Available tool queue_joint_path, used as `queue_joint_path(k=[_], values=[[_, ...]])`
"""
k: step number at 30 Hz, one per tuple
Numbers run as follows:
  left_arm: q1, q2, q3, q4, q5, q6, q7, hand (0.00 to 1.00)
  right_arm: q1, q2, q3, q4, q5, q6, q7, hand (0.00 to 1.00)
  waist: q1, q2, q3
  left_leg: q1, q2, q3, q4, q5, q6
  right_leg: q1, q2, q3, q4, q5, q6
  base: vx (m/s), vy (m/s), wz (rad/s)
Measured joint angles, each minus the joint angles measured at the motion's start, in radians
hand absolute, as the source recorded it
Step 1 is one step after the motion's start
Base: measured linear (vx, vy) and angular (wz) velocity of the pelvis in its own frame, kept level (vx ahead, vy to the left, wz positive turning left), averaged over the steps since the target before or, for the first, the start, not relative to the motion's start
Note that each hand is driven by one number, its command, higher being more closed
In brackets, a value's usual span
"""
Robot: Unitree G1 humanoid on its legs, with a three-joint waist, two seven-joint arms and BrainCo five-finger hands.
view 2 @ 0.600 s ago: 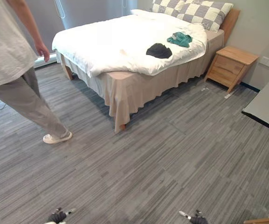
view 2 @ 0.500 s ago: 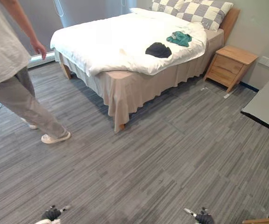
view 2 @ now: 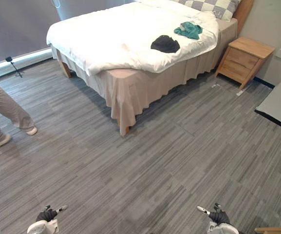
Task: Tidy the bed and pick cloth on bed and put in laundry
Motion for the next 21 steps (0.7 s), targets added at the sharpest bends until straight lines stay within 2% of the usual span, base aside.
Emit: queue_joint_path(k=[8, 12, 13, 15, 16, 18, 20, 21], values=[[0.020, -0.029, -0.005, 0.000, 0.000, -0.003, 0.000, 0.00, 0.002, 0.004, 0.009, 0.001, -0.005, 0.003, -0.001, 0.00, 0.000, 0.000, 0.000, 0.012, -0.002, 0.016, 0.000, 0.000, 0.000, 0.002, -0.001, 0.013, 0.003, 0.001, -0.002, -0.02, -0.025, -0.07], [0.028, -0.038, -0.035, 0.000, 0.000, -0.005, -0.001, 0.00, 0.001, 0.003, 0.021, 0.001, -0.042, 0.016, 0.000, 0.00, 0.002, -0.002, 0.004, 0.011, -0.006, 0.023, 0.000, -0.001, 0.002, -0.004, -0.004, 0.022, 0.007, 0.001, -0.003, -0.04, -0.021, -0.10], [0.030, -0.047, -0.047, -0.001, 0.001, -0.006, -0.001, 0.00, -0.006, 0.003, 0.039, 0.001, -0.042, 0.016, 0.000, 0.00, 0.004, 0.003, 0.016, 0.008, -0.004, 0.026, 0.005, -0.005, 0.008, -0.039, -0.007, 0.027, 0.071, -0.019, -0.014, -0.05, -0.003, -0.14], [0.023, -0.049, -0.073, -0.002, 0.003, -0.006, -0.001, 0.00, -0.019, 0.007, 0.047, 0.001, -0.040, 0.016, 0.000, 0.00, 0.005, 0.006, 0.045, 0.002, -0.005, 0.028, 0.024, -0.021, 0.034, -0.104, -0.024, 0.022, 0.212, -0.081, -0.001, -0.10, 0.014, -0.01], [0.009, -0.049, -0.091, -0.002, 0.002, -0.014, -0.001, 0.00, -0.019, 0.019, 0.047, 0.000, -0.039, 0.015, -0.002, 0.00, 0.003, 0.001, 0.070, -0.007, -0.006, 0.037, 0.046, -0.050, 0.056, -0.169, -0.048, -0.007, 0.357, -0.125, 0.022, -0.18, 0.039, 0.08], [0.015, -0.038, -0.105, -0.003, 0.001, -0.027, 0.000, 0.00, -0.014, 0.060, 0.048, 0.002, -0.039, 0.015, -0.001, 0.00, 0.006, -0.026, 0.102, 0.000, -0.020, 0.035, 0.080, -0.072, 0.068, -0.251, -0.111, -0.078, 0.580, -0.149, 0.019, -0.13, 0.037, 0.04], [0.036, -0.032, -0.109, 0.000, 0.001, -0.024, 0.000, 0.00, 0.001, 0.079, 0.054, 0.019, -0.038, 0.015, 0.003, 0.00, 0.003, -0.031, 0.116, 0.028, -0.020, 0.031, 0.099, -0.111, 0.083, -0.300, -0.124, -0.074, 0.686, -0.191, 0.047, -0.01, 0.010, -0.06], [0.041, -0.030, -0.111, 0.001, 0.002, -0.023, 0.000, 0.00, 0.014, 0.080, 0.061, 0.041, -0.038, 0.016, 0.008, 0.00, 0.001, -0.028, 0.117, 0.032, -0.005, 0.026, 0.123, -0.131, 0.078, -0.317, -0.120, -0.077, 0.678, -0.213, 0.046, 0.06, -0.007, 0.03]])
